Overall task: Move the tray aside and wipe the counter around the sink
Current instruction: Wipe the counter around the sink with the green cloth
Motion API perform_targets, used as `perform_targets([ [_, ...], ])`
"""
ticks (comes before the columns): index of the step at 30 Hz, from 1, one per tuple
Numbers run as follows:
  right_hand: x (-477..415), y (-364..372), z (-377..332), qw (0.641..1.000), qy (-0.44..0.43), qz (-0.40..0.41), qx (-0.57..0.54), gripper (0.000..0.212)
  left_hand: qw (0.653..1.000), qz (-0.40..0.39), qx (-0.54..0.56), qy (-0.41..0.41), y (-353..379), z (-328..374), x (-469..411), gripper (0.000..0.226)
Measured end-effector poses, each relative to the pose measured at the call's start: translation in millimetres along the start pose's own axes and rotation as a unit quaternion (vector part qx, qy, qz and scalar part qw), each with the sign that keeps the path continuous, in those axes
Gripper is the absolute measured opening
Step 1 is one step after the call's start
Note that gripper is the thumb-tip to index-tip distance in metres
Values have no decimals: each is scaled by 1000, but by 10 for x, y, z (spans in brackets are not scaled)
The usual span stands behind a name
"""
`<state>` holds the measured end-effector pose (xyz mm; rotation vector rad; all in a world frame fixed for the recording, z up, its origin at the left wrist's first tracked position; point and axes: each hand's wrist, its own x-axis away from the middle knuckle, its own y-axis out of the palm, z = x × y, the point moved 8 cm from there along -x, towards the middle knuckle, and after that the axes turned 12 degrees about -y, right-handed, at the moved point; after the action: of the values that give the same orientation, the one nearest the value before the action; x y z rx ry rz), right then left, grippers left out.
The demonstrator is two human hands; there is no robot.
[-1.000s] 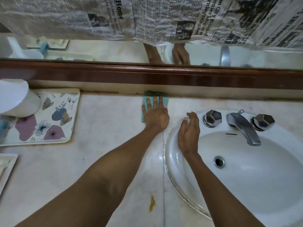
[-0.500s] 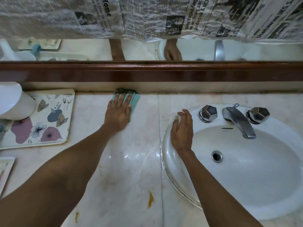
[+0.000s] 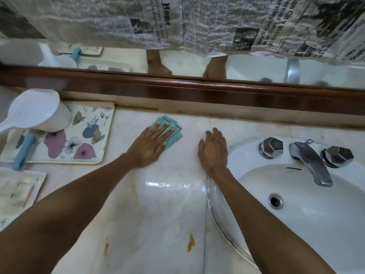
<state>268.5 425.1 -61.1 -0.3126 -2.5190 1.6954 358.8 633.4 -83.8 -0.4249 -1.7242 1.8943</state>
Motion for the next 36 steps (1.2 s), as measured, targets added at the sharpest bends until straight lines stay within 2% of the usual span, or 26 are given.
perform_targets([
  [4,-56,76,-91,1000,-20,-18,11,45,986,21,36,-163,-145,-682,-198,55],
  [7,-49,64,-77,999,-32,-5,25,44,964,43,56,-258,-153,-880,-196,59],
  [11,-10,64,-57,999,-40,-10,23,46,901,79,102,-414,-141,-845,-159,59],
  [14,-7,64,-52,998,-49,-16,25,46,871,66,131,-469,-167,-667,-294,61],
  [16,-9,56,-49,998,-51,-14,24,46,874,49,130,-466,-146,-477,-373,61],
  [18,-4,54,-53,998,-49,-15,20,45,896,36,114,-428,-84,-205,-407,61],
  [23,18,26,-67,998,-42,-31,16,46,971,-10,72,-226,7,341,-398,61],
  [27,60,-18,-59,998,-44,-38,24,45,993,2,49,-103,-21,-46,-147,59],
  [30,82,-28,-29,998,-43,-38,28,45,991,23,54,-121,-33,-546,115,59],
  [32,119,-40,5,998,-43,-41,32,48,981,38,58,-180,-66,-706,148,61],
  [35,234,-83,159,996,-32,-42,67,45,944,65,93,-309,-95,-480,36,61],
  [36,275,-113,225,997,-22,-32,70,43,938,70,108,-323,-96,-289,-15,61],
])
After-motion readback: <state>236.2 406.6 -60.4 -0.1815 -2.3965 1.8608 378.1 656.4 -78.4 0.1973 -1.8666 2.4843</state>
